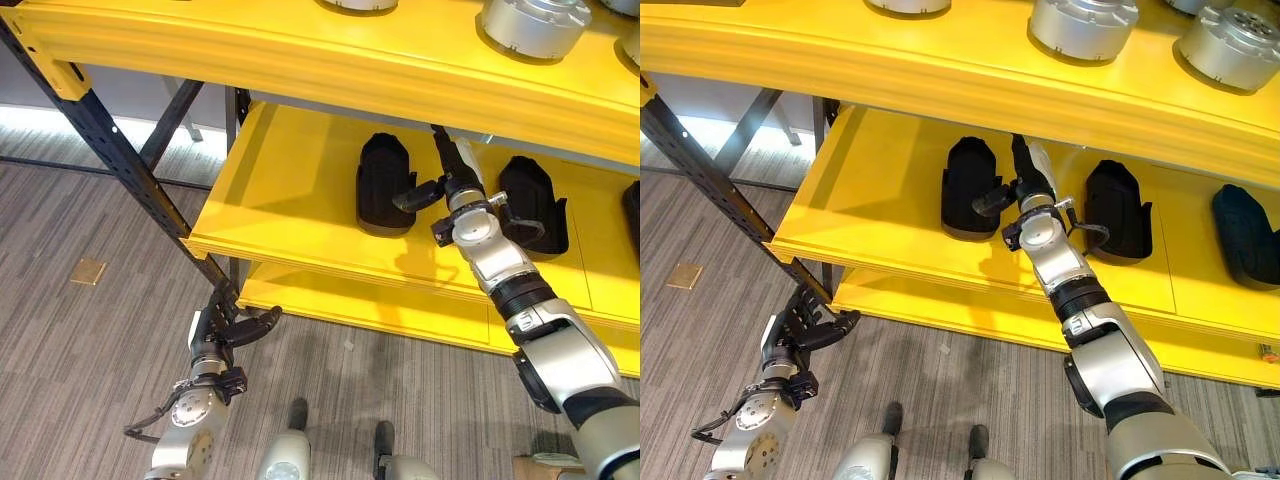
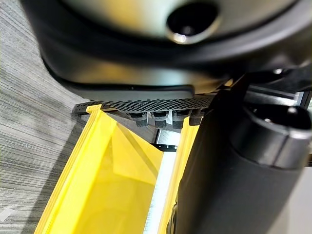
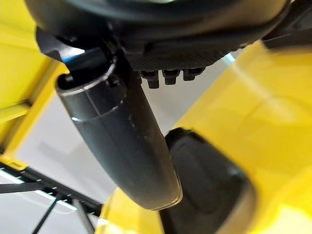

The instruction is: Move parts from the plastic box to the shelf.

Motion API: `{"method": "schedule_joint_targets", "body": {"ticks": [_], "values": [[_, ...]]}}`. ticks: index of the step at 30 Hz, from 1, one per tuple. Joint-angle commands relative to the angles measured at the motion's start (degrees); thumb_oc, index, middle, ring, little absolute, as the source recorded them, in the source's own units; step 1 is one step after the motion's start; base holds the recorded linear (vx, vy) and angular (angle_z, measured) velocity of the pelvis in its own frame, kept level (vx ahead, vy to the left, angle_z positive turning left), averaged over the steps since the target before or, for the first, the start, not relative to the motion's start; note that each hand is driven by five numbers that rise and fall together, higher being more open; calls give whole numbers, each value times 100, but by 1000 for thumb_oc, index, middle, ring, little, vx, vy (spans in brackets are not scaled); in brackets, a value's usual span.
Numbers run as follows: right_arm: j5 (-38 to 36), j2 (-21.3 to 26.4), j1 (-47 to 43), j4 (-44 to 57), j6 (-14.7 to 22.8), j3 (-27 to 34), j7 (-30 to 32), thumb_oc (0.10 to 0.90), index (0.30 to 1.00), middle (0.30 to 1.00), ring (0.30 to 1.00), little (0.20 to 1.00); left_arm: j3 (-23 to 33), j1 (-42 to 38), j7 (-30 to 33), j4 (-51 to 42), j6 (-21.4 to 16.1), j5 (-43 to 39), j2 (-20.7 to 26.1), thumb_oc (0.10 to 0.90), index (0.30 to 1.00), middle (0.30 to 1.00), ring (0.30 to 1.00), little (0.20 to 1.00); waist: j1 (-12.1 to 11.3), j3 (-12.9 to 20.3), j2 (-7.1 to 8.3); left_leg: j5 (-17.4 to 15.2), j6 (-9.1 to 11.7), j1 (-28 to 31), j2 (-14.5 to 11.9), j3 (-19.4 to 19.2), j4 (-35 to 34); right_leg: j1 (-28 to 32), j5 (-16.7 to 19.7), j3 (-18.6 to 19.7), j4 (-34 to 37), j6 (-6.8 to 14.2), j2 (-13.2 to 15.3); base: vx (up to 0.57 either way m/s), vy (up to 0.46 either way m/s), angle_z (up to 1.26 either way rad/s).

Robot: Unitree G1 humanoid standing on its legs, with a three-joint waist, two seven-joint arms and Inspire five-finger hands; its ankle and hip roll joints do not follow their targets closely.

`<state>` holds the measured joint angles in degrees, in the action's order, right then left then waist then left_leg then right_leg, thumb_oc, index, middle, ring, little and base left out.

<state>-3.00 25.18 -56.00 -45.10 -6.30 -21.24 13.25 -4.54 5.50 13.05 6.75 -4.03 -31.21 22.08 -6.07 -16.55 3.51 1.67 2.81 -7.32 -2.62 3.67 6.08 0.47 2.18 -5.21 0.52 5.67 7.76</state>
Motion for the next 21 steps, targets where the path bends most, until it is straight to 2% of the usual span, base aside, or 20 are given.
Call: {"method": "schedule_joint_targets", "body": {"ticks": [1, 21], "values": [[-6, 186, -135, 323, 474, 177, 316, 900, 1000, 1000, 1000, 1000, -57, 104, -89, -355, -417, 97, 416, 900, 1000, 1000, 1000, 1000, 14, 875, 266, -510, 192, -275, -471, -2, 316, -104, -201, -61, -314, 421, 879, 0, 0, 0], [-241, -12, -93, -422, 474, 372, 432, 900, 1000, 1000, 1000, 1000, -161, 174, -106, -370, -423, 70, 354, 900, 1000, 1000, 1000, 1000, 12, 851, 128, -470, 165, -241, -414, -19, 218, -120, -197, -70, -308, 448, 921, 0, 0, 0]]}}
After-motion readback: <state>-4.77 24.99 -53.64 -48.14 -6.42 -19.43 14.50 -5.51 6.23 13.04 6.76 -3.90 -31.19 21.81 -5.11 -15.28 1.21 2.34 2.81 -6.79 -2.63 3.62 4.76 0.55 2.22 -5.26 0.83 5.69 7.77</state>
